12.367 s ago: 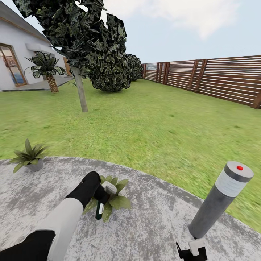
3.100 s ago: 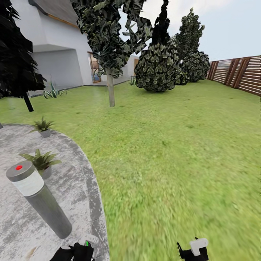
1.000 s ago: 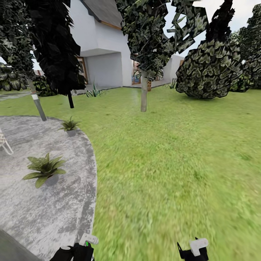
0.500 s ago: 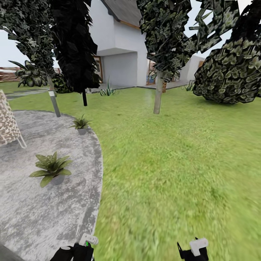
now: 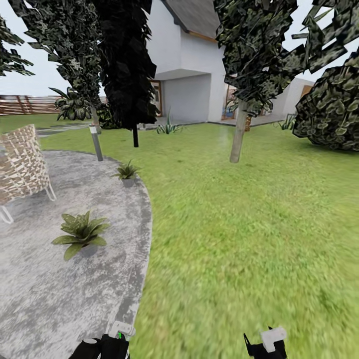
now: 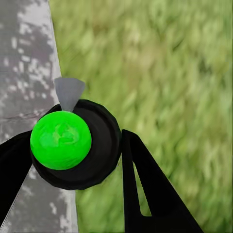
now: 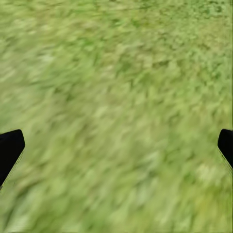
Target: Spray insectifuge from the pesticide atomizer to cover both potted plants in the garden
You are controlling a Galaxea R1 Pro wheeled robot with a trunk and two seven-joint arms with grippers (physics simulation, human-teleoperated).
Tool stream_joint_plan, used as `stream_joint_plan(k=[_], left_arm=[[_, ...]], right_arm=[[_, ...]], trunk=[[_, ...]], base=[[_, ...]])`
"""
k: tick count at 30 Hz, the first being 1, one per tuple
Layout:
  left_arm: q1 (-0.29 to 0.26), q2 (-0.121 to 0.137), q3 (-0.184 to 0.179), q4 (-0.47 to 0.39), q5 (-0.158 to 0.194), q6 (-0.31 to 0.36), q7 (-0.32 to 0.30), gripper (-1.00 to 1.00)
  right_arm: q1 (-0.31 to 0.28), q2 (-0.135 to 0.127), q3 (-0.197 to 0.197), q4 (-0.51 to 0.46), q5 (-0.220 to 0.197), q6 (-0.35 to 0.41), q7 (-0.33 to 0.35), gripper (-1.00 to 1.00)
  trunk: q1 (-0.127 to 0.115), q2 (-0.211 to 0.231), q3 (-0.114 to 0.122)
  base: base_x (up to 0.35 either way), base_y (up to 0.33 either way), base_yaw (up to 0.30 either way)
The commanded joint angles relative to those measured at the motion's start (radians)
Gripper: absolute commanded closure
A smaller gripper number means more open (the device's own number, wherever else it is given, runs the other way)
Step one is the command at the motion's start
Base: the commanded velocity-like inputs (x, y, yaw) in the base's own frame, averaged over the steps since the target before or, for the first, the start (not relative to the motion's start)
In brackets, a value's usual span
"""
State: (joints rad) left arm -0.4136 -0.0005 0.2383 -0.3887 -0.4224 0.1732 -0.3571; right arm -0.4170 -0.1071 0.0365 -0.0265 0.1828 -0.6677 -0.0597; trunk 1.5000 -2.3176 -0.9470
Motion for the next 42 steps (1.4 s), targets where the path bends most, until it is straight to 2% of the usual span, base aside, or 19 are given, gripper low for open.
stream_joint_plan(k=[1,25,28,30,31,35,36,37,39,42], left_arm=[[-0.001,-0.001,0.008,-0.002,-0.006,0.006,-0.008,1.0],[-0.001,0.001,0.009,-0.003,-0.006,0.007,-0.008,1.0],[-0.001,0.002,0.026,-0.009,-0.006,0.009,-0.009,1.0],[-0.002,0.004,0.058,-0.017,-0.006,0.013,-0.011,1.0],[-0.004,0.009,0.066,-0.019,-0.006,0.017,-0.013,1.0],[-0.018,0.067,0.076,-0.02,-0.009,0.05,-0.019,1.0],[-0.019,0.085,0.075,-0.021,-0.01,0.097,-0.019,1.0],[-0.031,0.119,0.072,-0.044,-0.01,0.2,-0.021,1.0],[-0.063,0.149,0.068,-0.121,-0.011,0.321,-0.028,1.0],[-0.098,0.173,0.057,-0.167,-0.034,0.395,-0.06,1.0]], right_arm=[[0.0,0.0,0.003,0.0,0.006,-0.002,-0.006,-1.0],[-0.001,0.0,0.003,0.0,0.006,-0.001,-0.006,-1.0],[0.0,0.0,0.003,0.001,0.007,-0.001,-0.006,-1.0],[0.0,0.0,0.003,0.0,0.007,-0.001,-0.006,-1.0],[0.0,0.0,0.003,0.0,0.007,-0.001,-0.006,-1.0],[0.0,0.0,0.003,0.0,0.007,-0.001,-0.006,-1.0],[0.0,0.0,0.003,0.001,0.007,-0.001,-0.006,-1.0],[0.0,0.0,0.003,0.0,0.007,-0.001,-0.006,-1.0],[0.0,0.0,0.003,0.0,0.007,-0.001,-0.007,-1.0],[0.0,0.0,0.003,0.001,0.007,-0.001,-0.006,-1.0]], trunk=[[0.0,0.0,0.0],[0.0,0.0,0.021],[0.0,0.0,0.024],[0.0,0.0,0.026],[0.0,0.0,0.027],[0.0,0.0,0.03],[0.0,0.0,0.031],[0.0,0.0,0.032],[0.0,0.0,0.034],[0.0,0.0,0.037]], base=[[0.284,-0.14,0.245],[0.283,-0.139,0.245],[0.284,-0.139,0.245],[0.284,-0.139,0.246],[0.284,-0.139,0.245],[0.283,-0.139,0.246],[0.283,-0.139,0.246],[0.259,-0.12,0.245],[0.08,-0.037,0.245],[0.016,-0.008,0.245]])
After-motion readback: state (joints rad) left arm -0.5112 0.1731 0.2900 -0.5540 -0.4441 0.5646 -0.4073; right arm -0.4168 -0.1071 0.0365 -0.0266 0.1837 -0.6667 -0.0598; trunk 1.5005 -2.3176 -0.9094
